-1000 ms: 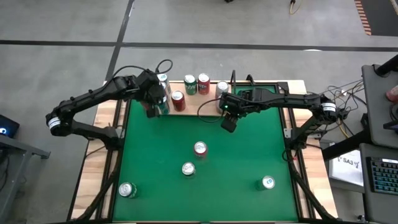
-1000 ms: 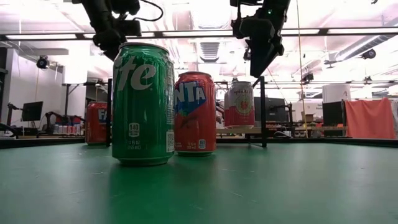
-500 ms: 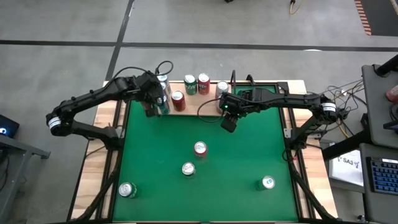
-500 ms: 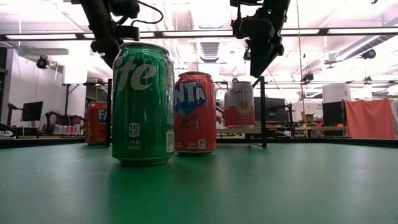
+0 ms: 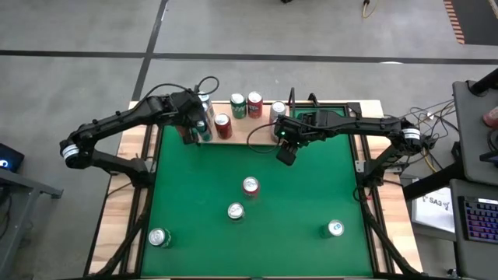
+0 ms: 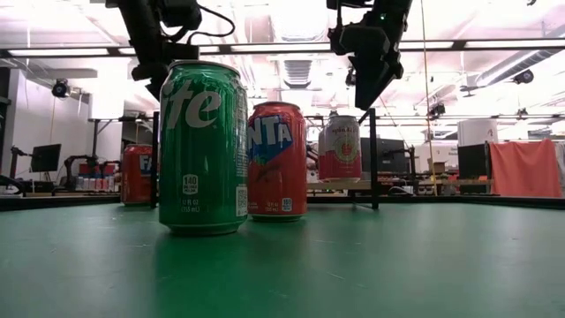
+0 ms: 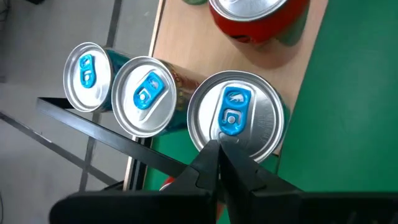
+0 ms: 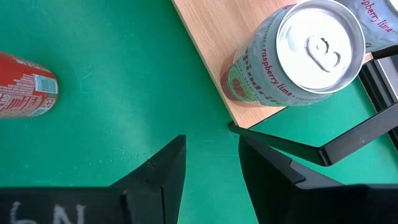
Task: Pick and place cans onto a shelf
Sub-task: Adjust the blue silver soda can, then put the bottom orange soda can on the shelf aligned with the other orange soda can
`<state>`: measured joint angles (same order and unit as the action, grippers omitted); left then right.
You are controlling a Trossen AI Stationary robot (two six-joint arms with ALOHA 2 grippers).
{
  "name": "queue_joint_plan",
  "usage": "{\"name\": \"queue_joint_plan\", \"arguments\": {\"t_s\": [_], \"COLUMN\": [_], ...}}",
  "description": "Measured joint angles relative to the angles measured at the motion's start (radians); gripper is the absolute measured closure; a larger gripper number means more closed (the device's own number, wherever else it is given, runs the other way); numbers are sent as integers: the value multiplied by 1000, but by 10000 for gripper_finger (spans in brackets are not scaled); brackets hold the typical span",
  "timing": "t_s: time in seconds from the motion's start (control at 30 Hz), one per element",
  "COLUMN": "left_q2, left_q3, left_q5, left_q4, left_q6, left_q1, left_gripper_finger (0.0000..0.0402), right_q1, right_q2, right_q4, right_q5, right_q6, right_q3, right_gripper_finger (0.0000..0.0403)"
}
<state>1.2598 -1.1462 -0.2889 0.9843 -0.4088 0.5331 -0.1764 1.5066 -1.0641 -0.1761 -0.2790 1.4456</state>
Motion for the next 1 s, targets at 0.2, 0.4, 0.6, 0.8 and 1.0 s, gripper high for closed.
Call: {"name": "queue_joint_plan", "arguments": {"t_s": [0.2,0.4,0.6,0.8,1.0], "left_q2": [0,1,-3,-72,-228], "left_q3": [-11,-18,-19,-19,25], "left_q5": [11,14,13,11,26], "left_q4": [10,11,8,-4,-155], "left_q6": [-1,-1,10,123,259], "left_q1": [0,0,-1,-41,-187], "left_gripper_finger": [401,401,401,401,401], "right_q1": [0,0,0,6,39], "right_q2": [0,0,0,-18,-40], "right_q4": [0,0,0,2,69], "right_q5": [0,0,0,-3,-9], "right_q6": [1,1,2,-16,-24], "right_q3": [0,0,0,0,5], "right_gripper_finger": [264,264,264,264,264]}}
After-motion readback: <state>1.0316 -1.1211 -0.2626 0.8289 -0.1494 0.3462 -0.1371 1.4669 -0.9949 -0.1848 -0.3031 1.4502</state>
